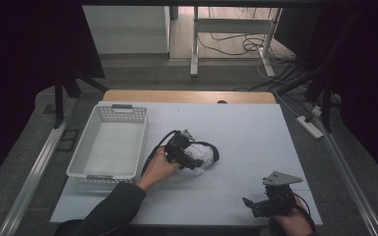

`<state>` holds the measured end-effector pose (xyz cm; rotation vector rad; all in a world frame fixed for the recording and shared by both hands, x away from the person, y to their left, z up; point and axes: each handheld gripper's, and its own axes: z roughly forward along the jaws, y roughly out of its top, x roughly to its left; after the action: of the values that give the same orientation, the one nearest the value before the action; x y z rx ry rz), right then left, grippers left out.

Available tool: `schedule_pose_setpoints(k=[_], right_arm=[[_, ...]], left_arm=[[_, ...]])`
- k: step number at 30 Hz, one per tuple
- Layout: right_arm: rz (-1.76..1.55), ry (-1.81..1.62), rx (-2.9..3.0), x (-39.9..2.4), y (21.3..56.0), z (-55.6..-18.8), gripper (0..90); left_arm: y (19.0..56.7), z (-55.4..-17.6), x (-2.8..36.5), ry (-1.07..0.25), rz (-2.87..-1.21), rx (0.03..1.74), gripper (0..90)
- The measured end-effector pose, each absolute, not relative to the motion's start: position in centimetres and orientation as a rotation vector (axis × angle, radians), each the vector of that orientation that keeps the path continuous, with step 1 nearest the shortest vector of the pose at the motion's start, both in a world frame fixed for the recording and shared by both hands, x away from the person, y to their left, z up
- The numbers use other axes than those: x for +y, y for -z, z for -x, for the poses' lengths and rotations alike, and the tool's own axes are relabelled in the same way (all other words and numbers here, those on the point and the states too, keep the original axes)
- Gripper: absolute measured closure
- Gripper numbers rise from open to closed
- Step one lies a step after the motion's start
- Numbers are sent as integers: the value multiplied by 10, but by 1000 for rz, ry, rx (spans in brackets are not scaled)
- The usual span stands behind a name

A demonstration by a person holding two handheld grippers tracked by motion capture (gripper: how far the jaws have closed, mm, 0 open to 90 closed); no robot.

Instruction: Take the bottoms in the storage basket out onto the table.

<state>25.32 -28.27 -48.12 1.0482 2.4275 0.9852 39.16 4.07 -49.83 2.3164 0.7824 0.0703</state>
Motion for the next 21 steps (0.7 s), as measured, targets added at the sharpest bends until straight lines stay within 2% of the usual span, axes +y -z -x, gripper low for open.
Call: schedule_pose_setpoints(k=[21], right_arm=[[-1049,-991,2424,-283,481,-253,0]], left_arm=[[480,-389,55,-80,-2253,744,0]])
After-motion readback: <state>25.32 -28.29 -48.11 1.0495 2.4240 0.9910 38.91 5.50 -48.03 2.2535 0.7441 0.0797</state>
